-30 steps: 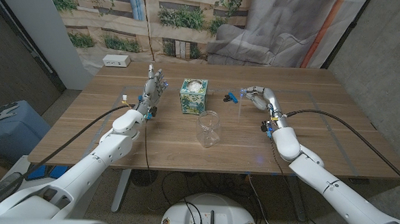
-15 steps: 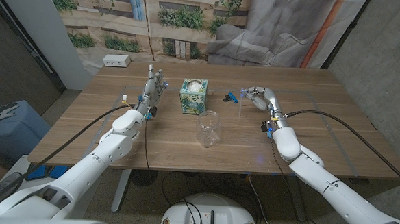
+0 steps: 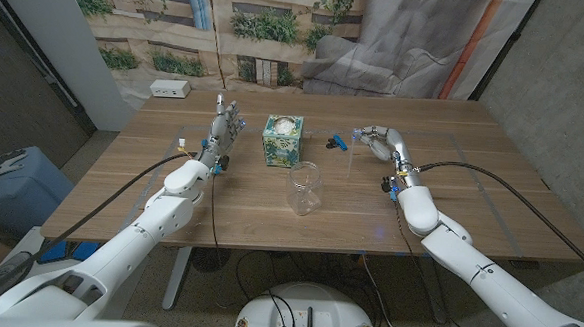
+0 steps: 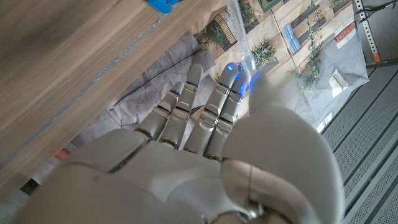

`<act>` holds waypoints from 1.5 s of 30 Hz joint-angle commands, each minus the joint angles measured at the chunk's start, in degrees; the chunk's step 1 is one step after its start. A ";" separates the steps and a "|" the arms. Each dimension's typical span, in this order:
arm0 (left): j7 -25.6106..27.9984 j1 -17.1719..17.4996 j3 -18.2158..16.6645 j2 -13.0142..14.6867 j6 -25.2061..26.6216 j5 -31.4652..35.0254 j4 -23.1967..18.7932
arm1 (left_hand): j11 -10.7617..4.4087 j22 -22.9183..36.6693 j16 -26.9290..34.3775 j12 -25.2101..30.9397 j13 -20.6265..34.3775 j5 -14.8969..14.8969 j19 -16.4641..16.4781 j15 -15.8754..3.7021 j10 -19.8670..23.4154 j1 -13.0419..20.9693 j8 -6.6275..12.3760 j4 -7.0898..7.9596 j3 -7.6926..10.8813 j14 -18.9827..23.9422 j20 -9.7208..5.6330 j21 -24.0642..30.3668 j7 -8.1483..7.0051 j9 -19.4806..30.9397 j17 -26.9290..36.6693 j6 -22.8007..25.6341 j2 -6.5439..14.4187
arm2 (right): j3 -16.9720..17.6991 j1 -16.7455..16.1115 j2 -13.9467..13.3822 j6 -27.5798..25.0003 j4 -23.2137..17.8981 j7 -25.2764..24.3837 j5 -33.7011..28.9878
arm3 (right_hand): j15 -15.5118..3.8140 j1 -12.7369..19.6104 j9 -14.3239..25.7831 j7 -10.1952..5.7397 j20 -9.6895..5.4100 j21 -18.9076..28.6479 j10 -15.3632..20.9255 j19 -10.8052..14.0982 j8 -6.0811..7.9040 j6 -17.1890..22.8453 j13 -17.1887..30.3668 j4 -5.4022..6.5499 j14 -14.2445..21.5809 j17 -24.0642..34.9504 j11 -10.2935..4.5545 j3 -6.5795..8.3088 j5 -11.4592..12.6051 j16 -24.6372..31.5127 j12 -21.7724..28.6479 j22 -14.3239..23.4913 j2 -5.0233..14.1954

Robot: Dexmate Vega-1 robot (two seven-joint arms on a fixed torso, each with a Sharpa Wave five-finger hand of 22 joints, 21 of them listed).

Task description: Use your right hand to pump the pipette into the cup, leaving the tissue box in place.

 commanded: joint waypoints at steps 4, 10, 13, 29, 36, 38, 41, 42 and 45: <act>0.00 0.01 0.01 0.00 -0.01 0.01 -0.02 | -0.24 0.12 0.32 0.24 0.32 0.27 -0.65 -6.63 -0.12 -0.05 0.35 0.04 -0.38 -0.46 -5.19 0.27 -0.33 0.14 0.34 -0.06 2.43 | 0.59 -0.68 0.49 0.68 -0.47 -1.01 0.56 | -8.58 1.06 0.08 -0.05 0.42 0.10 -0.21 0.07 -0.15 -0.28 0.07 -0.48 -0.46 0.37 -0.11 0.21 0.20 0.50 -0.05 0.32 -0.50; -0.01 -0.01 0.01 -0.01 -0.01 0.01 0.00 | -0.21 0.12 0.33 0.24 0.32 0.27 -0.64 -6.64 -0.12 -0.05 0.35 0.05 -0.38 -0.45 -5.21 0.28 -0.33 0.14 0.34 -0.07 2.43 | 0.80 -0.89 0.59 1.30 -0.63 -1.14 0.64 | -8.53 1.32 0.06 -0.10 0.45 0.14 -0.20 0.19 -0.03 -0.11 0.11 -0.57 -0.55 0.44 -0.18 0.23 0.19 0.49 -0.02 0.32 -0.68; -0.01 -0.01 0.01 -0.01 -0.01 0.01 0.01 | -0.26 0.12 0.32 0.23 0.32 0.27 -0.61 -6.64 -0.16 -0.05 0.35 0.05 -0.38 -0.46 -5.22 0.29 -0.33 0.14 0.34 -0.07 2.43 | 1.00 -1.08 0.69 1.29 -0.90 -1.15 0.96 | -8.52 1.41 0.05 -0.12 0.44 0.14 -0.16 0.20 0.02 -0.08 0.09 -0.54 -0.43 0.51 -0.19 0.26 0.20 0.57 -0.01 0.32 -0.65; -0.02 0.00 -0.01 0.02 0.00 0.00 -0.01 | -0.09 0.12 0.33 0.28 0.32 0.27 -0.63 -6.63 -0.03 -0.05 0.34 0.04 -0.38 -0.45 -5.20 0.28 -0.33 0.14 0.34 -0.07 2.43 | 2.38 -0.53 -0.32 3.16 -1.33 -1.39 -0.54 | -8.30 1.28 0.01 -0.13 0.46 0.12 -0.06 0.20 0.27 0.20 0.15 -0.23 -0.33 0.61 -0.09 0.26 0.17 0.56 0.07 0.32 -0.66; -0.02 0.00 -0.01 0.02 0.01 -0.01 -0.02 | -0.28 0.12 0.33 0.25 0.32 0.27 -0.63 -6.65 -0.10 -0.05 0.34 0.04 -0.38 -0.44 -5.20 0.28 -0.33 0.14 0.34 -0.08 2.43 | 2.20 1.12 -0.68 3.45 0.79 -2.26 -3.29 | -8.30 1.20 -0.01 -0.14 0.51 0.12 0.07 0.21 0.34 0.22 0.19 -0.14 -0.39 0.61 -0.02 0.26 0.18 0.46 0.14 0.32 -0.68; -0.02 0.00 -0.01 0.02 0.01 -0.01 -0.02 | -0.30 0.12 0.34 0.23 0.32 0.27 -0.64 -6.62 -0.14 -0.05 0.34 0.04 -0.38 -0.42 -5.21 0.28 -0.33 0.14 0.34 -0.08 2.43 | 2.16 1.39 -0.82 3.68 1.17 -2.31 -3.64 | -8.31 1.20 -0.02 -0.14 0.49 0.12 0.03 0.20 0.35 0.22 0.20 -0.13 -0.37 0.63 -0.04 0.26 0.18 0.48 0.13 0.32 -0.70; -0.01 0.00 -0.01 0.02 0.01 -0.01 -0.03 | -0.12 0.12 0.34 0.25 0.32 0.27 -0.63 -6.64 -0.10 -0.05 0.34 0.04 -0.38 -0.42 -5.19 0.28 -0.33 0.14 0.34 -0.09 2.43 | 2.13 2.42 -1.22 3.91 2.13 -2.63 -4.88 | -8.31 1.18 -0.03 -0.16 0.49 0.11 0.06 0.20 0.39 0.24 0.20 -0.11 -0.34 0.67 -0.01 0.25 0.18 0.50 0.14 0.32 -0.71; -0.01 0.00 -0.01 0.02 0.02 -0.01 -0.03 | -0.14 0.12 0.34 0.23 0.32 0.27 -0.63 -6.64 -0.14 -0.05 0.34 0.04 -0.38 -0.41 -5.19 0.28 -0.33 0.14 0.34 -0.09 2.43 | 2.12 2.70 -1.28 3.91 2.38 -2.75 -5.16 | -8.30 1.16 -0.03 -0.19 0.51 0.12 0.06 0.21 0.38 0.21 0.21 -0.10 -0.34 0.67 -0.07 0.25 0.18 0.49 0.15 0.32 -0.71; -0.01 0.00 -0.01 0.03 0.02 -0.01 -0.03 | -0.17 0.12 0.33 0.25 0.32 0.27 -0.64 -6.62 -0.10 -0.04 0.33 0.04 -0.38 -0.43 -5.18 0.28 -0.33 0.14 0.34 -0.09 2.43 | 2.10 3.58 -1.42 3.89 3.18 -3.04 -5.86 | -8.34 1.21 -0.04 -0.25 0.49 0.11 0.05 0.21 0.41 0.20 0.24 -0.10 -0.30 0.71 -0.08 0.26 0.19 0.52 0.16 0.32 -0.70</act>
